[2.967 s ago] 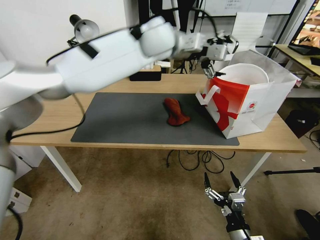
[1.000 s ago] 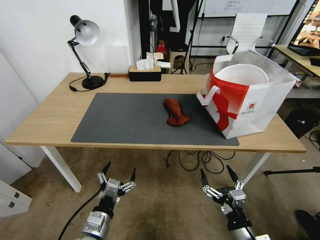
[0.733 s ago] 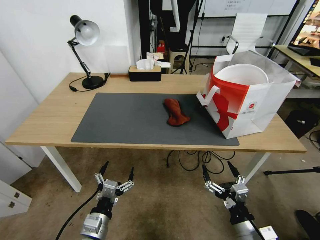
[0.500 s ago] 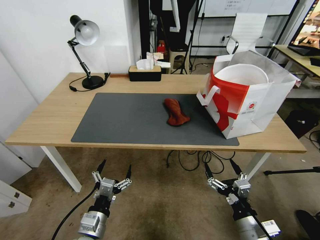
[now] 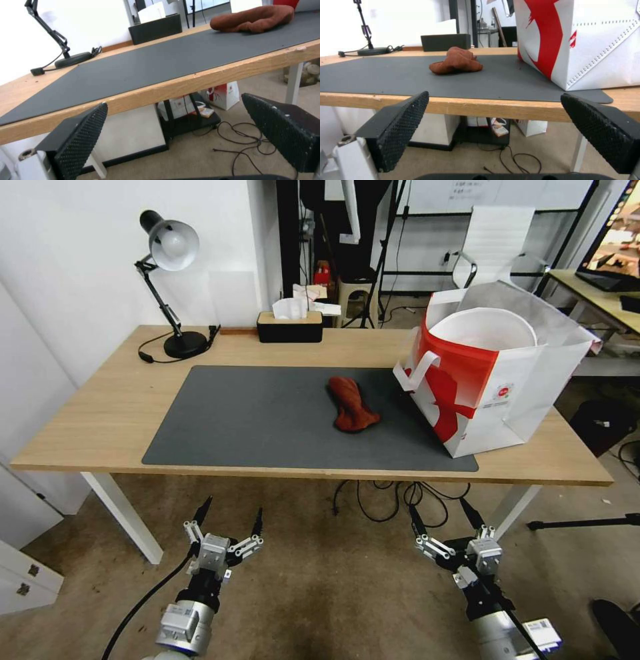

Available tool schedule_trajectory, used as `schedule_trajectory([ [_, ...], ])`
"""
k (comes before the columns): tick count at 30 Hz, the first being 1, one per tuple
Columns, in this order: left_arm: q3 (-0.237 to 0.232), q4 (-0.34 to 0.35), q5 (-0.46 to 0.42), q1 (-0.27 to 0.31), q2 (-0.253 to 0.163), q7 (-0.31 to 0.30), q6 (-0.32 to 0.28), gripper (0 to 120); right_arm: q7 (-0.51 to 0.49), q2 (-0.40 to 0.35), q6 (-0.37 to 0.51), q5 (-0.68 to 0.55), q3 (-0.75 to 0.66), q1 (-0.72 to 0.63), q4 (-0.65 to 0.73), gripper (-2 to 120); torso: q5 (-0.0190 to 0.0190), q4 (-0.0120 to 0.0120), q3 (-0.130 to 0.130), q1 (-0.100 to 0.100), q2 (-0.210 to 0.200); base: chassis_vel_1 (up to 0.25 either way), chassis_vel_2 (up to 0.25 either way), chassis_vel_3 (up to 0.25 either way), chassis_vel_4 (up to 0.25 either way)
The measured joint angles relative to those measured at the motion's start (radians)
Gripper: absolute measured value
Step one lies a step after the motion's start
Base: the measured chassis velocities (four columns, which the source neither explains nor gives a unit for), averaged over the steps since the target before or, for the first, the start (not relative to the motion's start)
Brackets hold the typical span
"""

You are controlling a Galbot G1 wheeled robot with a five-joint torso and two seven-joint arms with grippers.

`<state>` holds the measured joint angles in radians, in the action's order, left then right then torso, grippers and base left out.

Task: Sweep shrimp from table into container with towel, then put container into takeout bag.

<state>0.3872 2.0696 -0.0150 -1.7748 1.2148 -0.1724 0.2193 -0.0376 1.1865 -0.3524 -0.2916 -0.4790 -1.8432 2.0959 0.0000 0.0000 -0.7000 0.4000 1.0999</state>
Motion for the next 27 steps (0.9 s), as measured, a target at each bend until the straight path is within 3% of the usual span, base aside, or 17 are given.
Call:
schedule_trajectory([
  [27,-0.001,0.001,-0.001,0.001,-0.001,-0.001,-0.002,100,-0.001,0.000,-0.002,0.002,0.001,0.000,-0.001,100,0.0000,0.0000,0.000,0.000,0.000,0.000,0.000,0.000,0.000],
])
